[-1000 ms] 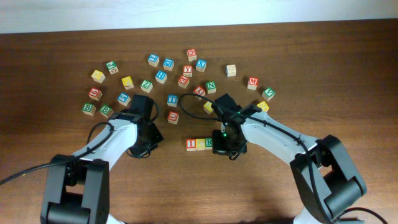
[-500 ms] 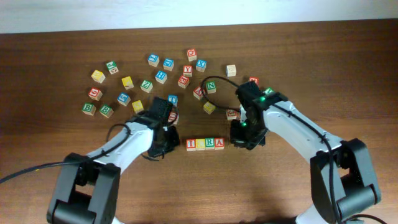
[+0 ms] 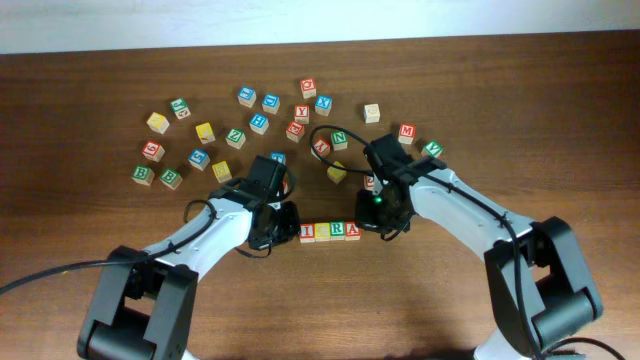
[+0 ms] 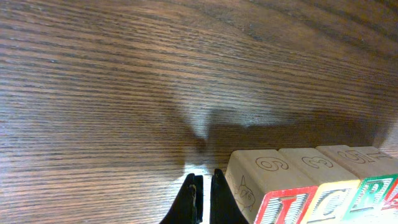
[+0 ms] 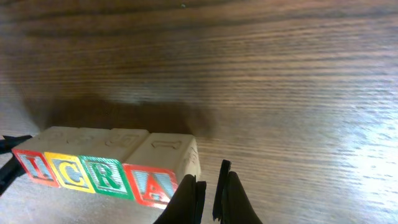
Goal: Spell out ICRA
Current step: 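Squeeze the I-C-R-A row between left and right grippers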
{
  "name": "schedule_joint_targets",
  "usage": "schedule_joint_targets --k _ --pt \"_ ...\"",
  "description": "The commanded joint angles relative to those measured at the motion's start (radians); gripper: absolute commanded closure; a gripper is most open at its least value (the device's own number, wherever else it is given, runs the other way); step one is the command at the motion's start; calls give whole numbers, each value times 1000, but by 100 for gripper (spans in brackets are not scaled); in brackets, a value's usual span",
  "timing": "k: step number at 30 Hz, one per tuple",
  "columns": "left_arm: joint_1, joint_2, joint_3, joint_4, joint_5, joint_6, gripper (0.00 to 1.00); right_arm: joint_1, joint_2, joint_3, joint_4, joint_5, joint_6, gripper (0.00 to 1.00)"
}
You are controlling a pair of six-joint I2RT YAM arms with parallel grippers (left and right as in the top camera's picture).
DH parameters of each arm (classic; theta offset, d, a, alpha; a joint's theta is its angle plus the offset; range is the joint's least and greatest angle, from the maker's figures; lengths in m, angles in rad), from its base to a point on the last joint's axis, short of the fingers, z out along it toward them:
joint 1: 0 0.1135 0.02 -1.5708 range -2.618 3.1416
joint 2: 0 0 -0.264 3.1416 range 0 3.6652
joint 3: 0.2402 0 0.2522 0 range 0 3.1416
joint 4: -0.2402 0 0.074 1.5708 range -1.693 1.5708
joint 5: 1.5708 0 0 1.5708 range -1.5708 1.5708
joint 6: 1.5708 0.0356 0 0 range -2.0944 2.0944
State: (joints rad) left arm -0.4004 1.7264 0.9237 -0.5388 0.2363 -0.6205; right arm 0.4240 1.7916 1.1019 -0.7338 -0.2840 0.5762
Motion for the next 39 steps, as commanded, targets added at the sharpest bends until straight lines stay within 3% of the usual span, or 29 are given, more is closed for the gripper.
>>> schedule_joint_targets --k 1,39 --pt "-18 9 -8 4 19 16 100 9 52 -16 4 19 9 96" --pt "25 9 -8 -46 -5 24 100 23 63 -16 10 -41 8 95"
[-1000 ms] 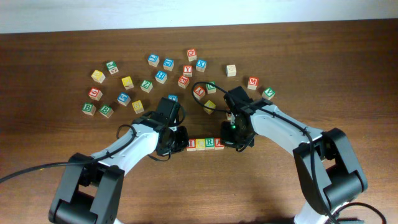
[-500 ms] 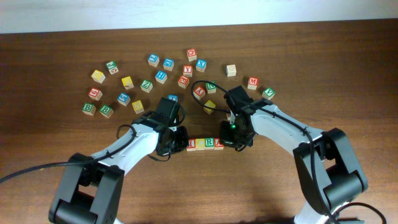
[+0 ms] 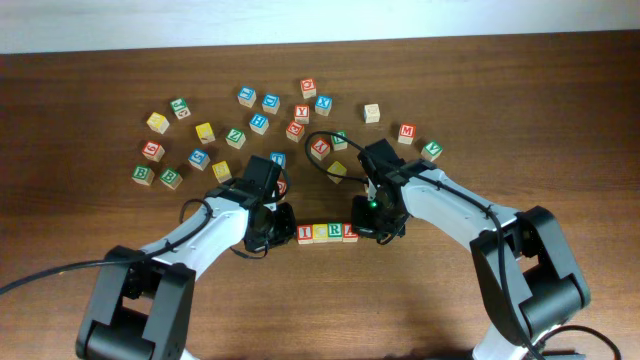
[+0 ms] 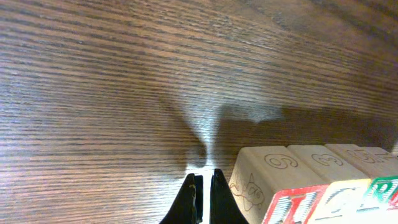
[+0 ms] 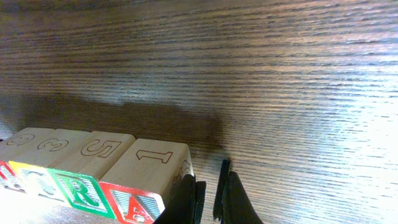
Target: Spell out ICRA
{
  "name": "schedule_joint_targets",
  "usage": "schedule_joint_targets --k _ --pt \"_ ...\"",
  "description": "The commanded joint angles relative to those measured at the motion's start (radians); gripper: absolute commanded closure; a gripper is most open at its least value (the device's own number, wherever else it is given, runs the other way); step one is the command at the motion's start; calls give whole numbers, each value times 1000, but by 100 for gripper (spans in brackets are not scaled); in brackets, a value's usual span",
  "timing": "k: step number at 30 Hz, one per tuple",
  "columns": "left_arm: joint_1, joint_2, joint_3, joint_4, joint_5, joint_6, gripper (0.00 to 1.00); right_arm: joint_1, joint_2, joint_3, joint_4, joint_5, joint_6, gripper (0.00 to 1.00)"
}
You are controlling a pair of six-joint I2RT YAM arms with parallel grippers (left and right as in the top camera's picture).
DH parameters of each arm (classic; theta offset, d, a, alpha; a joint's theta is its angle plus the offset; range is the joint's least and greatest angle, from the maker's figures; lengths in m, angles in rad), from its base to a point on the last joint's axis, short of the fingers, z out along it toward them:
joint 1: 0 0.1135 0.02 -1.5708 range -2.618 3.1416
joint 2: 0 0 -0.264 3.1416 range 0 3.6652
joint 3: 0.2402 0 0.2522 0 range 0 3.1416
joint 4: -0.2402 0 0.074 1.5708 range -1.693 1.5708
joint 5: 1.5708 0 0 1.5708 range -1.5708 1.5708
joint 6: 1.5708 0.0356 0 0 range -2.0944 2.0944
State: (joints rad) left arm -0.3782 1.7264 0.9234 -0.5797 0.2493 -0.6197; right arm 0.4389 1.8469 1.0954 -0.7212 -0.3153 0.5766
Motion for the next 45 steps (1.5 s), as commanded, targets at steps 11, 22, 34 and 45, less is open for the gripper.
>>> schedule_joint_targets --k 11,22,34,45 --pt "-1 9 -7 38 69 24 100 8 7 -9 12 -18 8 95" --pt "4 9 -7 7 12 24 100 8 7 -9 19 -24 8 95" --pt "8 -65 -7 -57 -103 24 100 -2 3 3 -55 60 4 96" --pt "8 -489 -7 -273 -172 23 100 -86 -612 71 -483 179 -22 95"
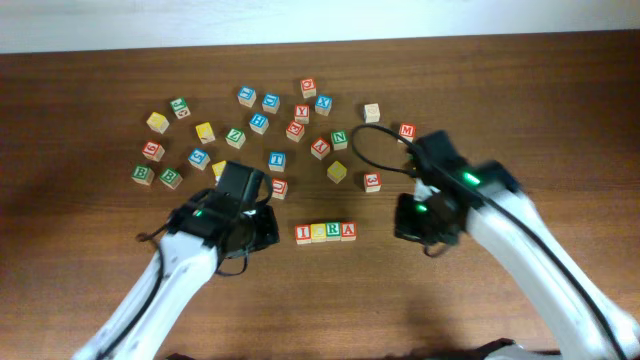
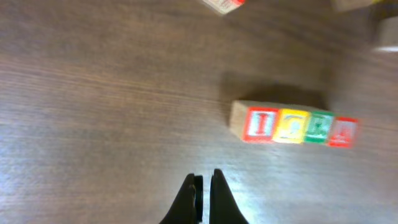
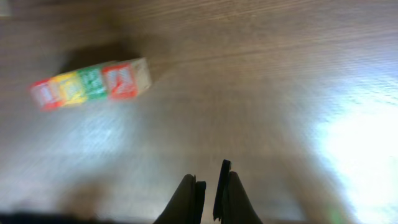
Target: Spell out ICRA
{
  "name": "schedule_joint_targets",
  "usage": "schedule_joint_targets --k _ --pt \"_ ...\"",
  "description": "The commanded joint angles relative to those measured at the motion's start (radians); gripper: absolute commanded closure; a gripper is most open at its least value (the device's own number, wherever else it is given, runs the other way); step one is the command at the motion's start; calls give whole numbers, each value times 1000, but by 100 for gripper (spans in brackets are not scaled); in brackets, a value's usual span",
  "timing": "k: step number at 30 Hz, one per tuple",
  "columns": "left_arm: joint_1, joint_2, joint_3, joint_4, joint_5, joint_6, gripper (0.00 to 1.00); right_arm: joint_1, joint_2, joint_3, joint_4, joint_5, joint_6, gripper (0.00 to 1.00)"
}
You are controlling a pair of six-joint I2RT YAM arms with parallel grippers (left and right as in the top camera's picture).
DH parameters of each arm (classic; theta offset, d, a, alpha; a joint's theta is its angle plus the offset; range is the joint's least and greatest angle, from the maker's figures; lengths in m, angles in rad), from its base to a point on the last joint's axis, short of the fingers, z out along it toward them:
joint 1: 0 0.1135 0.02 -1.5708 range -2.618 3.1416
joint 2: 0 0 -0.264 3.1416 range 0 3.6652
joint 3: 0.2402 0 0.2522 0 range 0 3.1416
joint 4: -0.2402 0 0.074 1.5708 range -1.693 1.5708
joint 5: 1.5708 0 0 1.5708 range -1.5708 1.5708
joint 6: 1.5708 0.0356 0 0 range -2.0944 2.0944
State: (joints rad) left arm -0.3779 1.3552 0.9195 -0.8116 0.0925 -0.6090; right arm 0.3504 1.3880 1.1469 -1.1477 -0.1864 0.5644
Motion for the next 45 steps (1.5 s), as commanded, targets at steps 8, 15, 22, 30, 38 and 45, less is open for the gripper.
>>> schedule_joint_targets --k 8,15,22,30,38,45 --pt "8 -357 -3 -200 -15 12 75 3 -629 -68 -262 71 -6 16" --pt "8 -352 -3 -201 -15 12 1 3 -655 -68 -263 71 -6 2" --pt "8 -352 -3 -201 -15 12 1 3 -655 -68 -263 71 -6 2" --pt "8 -352 -3 -201 -15 12 1 -70 -716 -78 -249 111 -10 2" --pt "8 -352 -3 -201 -15 12 1 -279 -1210 -578 354 32 -400 2" --pt "8 -352 -3 -201 -15 12 1 -320 -1385 -951 784 21 -483 2"
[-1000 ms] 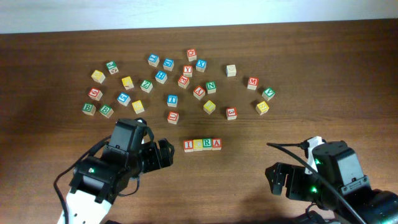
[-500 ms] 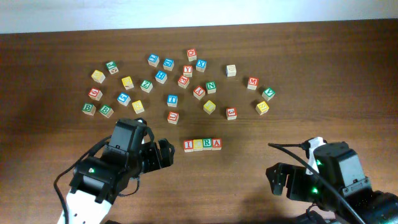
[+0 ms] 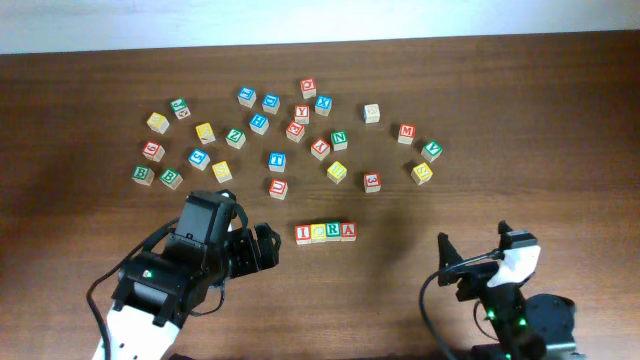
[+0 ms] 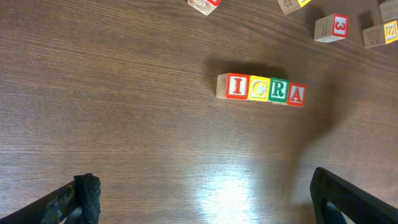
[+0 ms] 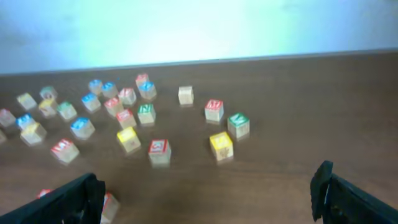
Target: Spell out ICRA
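Four letter blocks form a tight row (image 3: 326, 232) reading I C R A at the table's middle. In the left wrist view they show as red I (image 4: 237, 86), yellow C (image 4: 258, 88), green R (image 4: 278, 91) and red A (image 4: 296, 94). My left gripper (image 4: 202, 202) is open wide with nothing in it, high above the table and nearer its front than the row. My right gripper (image 5: 208, 196) is also open wide and holds nothing. It is drawn back to the near right, facing the scattered blocks, and I cannot make out the row in its view.
Several loose letter blocks (image 3: 300, 110) lie scattered across the far half of the wooden table (image 3: 560, 150). The closest to the row are a red block (image 3: 278, 188), a yellow one (image 3: 337, 172) and a red "3" block (image 3: 372, 181).
Both grippers were shut and are now open wide. Both arms have moved back toward the table's near edge, farther from the row. The ICRA row has not moved.
At first my shut grippers rested on the table at the two ends of the ICRA row. Then they stood close against the end blocks. Later both were raised and apart from the row, still shut. Now they are withdrawn and open, and the row stands alone.
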{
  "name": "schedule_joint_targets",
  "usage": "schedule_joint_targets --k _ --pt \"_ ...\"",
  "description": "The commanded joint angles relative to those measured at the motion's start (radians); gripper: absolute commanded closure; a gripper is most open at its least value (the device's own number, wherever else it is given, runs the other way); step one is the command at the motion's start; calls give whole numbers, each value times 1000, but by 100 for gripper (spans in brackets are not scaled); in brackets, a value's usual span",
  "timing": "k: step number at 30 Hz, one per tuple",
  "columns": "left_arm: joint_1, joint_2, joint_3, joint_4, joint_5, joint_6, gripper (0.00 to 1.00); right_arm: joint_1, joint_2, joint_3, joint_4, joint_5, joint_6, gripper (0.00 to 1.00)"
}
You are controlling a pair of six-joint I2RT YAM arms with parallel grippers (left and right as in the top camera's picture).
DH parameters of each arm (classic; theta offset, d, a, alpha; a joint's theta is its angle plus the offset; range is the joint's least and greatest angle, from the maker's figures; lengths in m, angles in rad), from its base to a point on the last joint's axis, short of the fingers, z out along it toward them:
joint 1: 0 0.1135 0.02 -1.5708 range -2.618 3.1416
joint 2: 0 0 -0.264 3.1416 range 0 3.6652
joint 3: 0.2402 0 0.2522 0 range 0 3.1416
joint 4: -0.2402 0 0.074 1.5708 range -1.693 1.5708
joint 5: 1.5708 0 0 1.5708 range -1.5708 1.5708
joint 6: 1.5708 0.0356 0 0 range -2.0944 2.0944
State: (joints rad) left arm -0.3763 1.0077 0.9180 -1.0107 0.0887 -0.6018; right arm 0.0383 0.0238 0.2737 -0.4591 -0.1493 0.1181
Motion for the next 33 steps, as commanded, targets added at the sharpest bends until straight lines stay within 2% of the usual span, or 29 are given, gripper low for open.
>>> schedule_joint_targets --k 1,4,8,11,21,33 --pt "6 -5 -2 -2 -11 5 1 -8 -21 -111 154 -17 -56 2" --pt "6 -5 -2 -2 -11 5 1 -27 -21 -167 240 -23 -131 2" --pt "6 -5 -2 -2 -11 5 1 -79 -21 -212 293 -19 -141 2" --pt "6 -5 -2 -2 -11 5 1 -79 -21 -268 399 -20 -140 2" --pt "6 -5 -2 -2 -11 5 1 -78 -21 -268 381 103 -102 2" --pt "6 -5 -2 -1 -11 5 1 -78 -21 -268 385 94 -103 2"
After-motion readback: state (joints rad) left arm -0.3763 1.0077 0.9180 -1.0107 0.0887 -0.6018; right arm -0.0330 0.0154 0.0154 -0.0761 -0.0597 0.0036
